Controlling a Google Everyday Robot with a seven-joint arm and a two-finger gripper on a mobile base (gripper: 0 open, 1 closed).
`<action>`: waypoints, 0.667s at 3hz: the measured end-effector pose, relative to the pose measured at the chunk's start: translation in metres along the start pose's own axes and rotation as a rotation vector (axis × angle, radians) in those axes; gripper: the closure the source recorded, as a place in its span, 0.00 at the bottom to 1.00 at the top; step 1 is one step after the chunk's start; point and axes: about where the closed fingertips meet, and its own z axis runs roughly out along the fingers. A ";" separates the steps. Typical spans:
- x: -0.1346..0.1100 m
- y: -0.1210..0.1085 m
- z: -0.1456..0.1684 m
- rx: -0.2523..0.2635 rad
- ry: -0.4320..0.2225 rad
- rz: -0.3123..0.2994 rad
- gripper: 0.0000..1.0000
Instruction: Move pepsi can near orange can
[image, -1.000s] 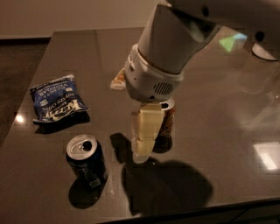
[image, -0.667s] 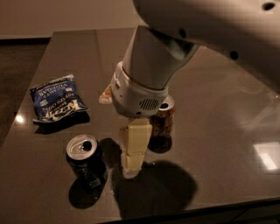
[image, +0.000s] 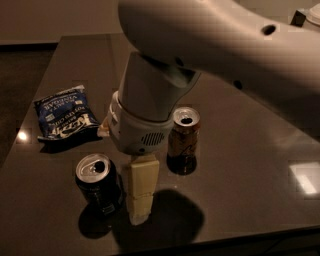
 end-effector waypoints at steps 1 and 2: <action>-0.010 0.003 0.002 0.004 0.030 -0.033 0.00; -0.020 0.002 -0.001 0.013 0.040 -0.055 0.00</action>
Offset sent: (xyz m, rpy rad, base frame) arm -0.0116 0.0202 0.0092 -0.0318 -0.0505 0.0594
